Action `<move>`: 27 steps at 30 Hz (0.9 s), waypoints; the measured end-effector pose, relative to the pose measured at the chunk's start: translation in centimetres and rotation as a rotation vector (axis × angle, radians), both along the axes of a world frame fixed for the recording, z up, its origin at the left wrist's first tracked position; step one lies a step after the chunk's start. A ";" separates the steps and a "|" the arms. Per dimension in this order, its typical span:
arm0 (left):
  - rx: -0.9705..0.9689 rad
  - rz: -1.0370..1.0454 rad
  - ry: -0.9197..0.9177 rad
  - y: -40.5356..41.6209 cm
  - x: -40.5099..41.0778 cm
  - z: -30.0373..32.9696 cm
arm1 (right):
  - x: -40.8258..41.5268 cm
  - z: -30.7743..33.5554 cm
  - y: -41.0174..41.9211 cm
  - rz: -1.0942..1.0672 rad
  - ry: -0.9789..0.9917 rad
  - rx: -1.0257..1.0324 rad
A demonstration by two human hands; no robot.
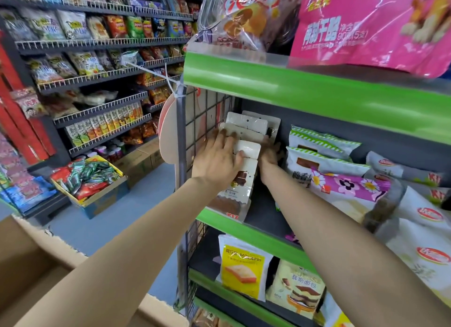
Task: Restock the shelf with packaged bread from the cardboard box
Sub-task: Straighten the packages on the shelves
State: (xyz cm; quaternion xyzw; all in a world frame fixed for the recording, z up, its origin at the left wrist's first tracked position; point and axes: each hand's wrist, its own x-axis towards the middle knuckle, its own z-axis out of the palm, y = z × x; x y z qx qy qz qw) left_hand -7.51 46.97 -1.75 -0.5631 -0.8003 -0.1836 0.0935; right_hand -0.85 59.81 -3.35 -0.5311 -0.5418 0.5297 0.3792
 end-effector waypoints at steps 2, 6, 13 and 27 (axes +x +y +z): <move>-0.001 -0.001 0.011 -0.1 -0.1 0.1 | 0.0 -0.3 0.6 -0.022 0.029 -0.061; 0.000 -0.002 -0.008 -0.2 -0.2 -0.1 | -0.1 -0.2 0.0 0.052 0.142 -0.186; 0.068 -0.077 0.038 -0.4 0.0 0.3 | 0.7 1.2 -1.5 -0.035 0.211 -0.152; 0.105 -0.261 -0.542 1.9 9.6 4.7 | 14.9 8.9 -5.0 -0.074 -0.765 0.515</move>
